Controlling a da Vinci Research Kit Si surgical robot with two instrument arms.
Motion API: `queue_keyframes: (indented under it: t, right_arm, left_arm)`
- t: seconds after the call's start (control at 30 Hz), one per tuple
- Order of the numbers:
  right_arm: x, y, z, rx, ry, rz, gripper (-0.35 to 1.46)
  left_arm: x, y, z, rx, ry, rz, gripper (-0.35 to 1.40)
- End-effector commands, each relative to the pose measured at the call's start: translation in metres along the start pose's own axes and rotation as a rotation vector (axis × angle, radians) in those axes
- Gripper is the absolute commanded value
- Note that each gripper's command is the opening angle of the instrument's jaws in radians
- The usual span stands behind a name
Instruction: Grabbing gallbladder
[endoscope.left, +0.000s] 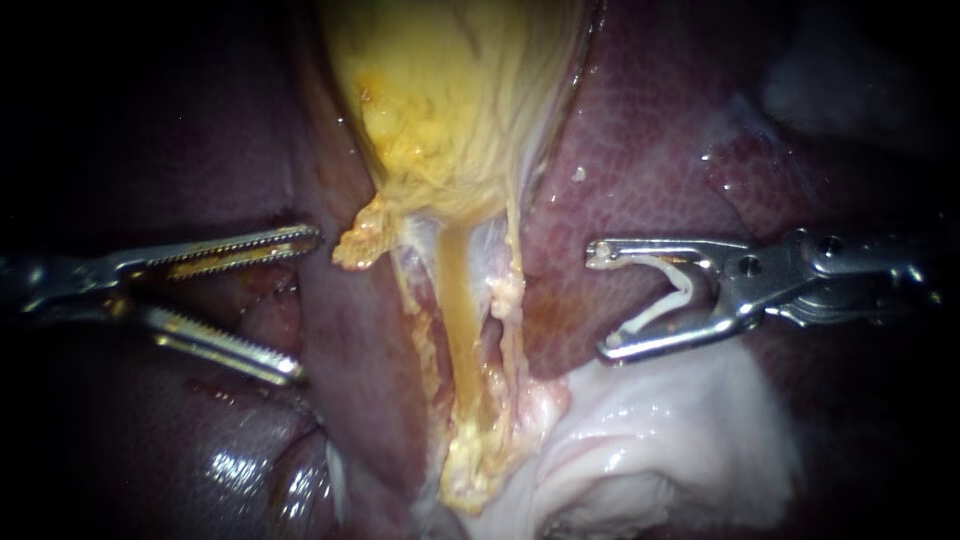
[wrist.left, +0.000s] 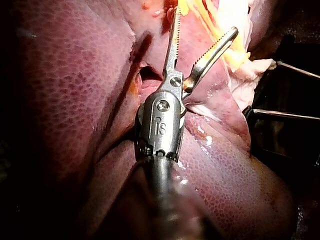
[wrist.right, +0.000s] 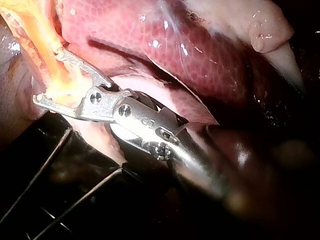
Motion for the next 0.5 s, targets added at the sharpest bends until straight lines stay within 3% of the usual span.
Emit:
queue_keyframes:
  t: [0.03, 0.13, 0.4, 0.5]
  right_arm:
    - [0.0, 0.0, 0.0, 0.0, 0.0, 0.0, 0.6]
    - [0.0001, 0.0, 0.0, 0.0, 0.0, 0.0, 0.6]
    - [0.0001, 0.0, 0.0001, -0.001, 0.001, 0.0, 0.6]
    - [0.0001, 0.0, 0.0002, -0.001, 0.001, 0.0, 0.6]
  left_arm:
    - [0.0, 0.0, 0.0, -0.004, 0.0, 0.0, 0.79]
    - [0.0, 0.0001, 0.0001, -0.04, 0.004, -0.006, 0.76]
    - [0.0003, 0.0015, 0.0014, -0.118, 0.002, -0.152, 0.56]
    - [0.0005, 0.0021, 0.0024, -0.131, -0.001, -0.182, 0.47]
